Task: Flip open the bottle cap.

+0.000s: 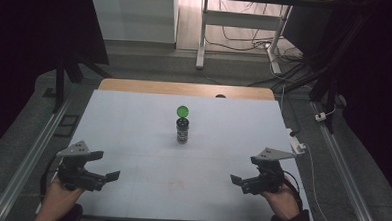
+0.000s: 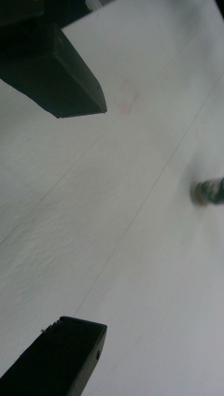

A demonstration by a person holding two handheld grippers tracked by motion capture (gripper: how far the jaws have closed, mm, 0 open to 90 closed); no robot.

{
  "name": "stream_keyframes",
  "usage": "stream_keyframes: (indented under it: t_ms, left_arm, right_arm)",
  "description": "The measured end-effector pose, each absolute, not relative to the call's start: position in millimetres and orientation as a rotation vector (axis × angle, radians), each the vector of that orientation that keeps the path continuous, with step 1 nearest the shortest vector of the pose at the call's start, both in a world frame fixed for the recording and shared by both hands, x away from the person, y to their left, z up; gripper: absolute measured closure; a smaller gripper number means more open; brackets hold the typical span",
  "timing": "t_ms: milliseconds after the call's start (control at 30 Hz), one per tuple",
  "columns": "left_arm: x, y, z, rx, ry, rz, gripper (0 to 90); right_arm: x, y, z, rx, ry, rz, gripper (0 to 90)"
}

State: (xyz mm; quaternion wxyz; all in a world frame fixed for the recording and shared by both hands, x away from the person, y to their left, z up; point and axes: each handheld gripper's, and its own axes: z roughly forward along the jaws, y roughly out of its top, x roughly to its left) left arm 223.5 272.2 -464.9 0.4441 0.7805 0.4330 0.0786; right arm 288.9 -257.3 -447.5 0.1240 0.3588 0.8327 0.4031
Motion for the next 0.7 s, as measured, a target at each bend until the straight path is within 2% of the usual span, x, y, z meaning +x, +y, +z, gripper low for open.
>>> stream_keyframes:
  t_ms: [433, 700]
  left_arm:
    - [188, 298, -474, 1.934, 1.206, 0.317, 0.0]
    - [182, 304, -479, 1.951, 1.262, 0.308, 0.0]
  right_arm:
    - [263, -298, -456, 1.186, 2.336, 1.085, 0.0]
    - [252, -316, -455, 1.261, 2.293, 1.116, 0.0]
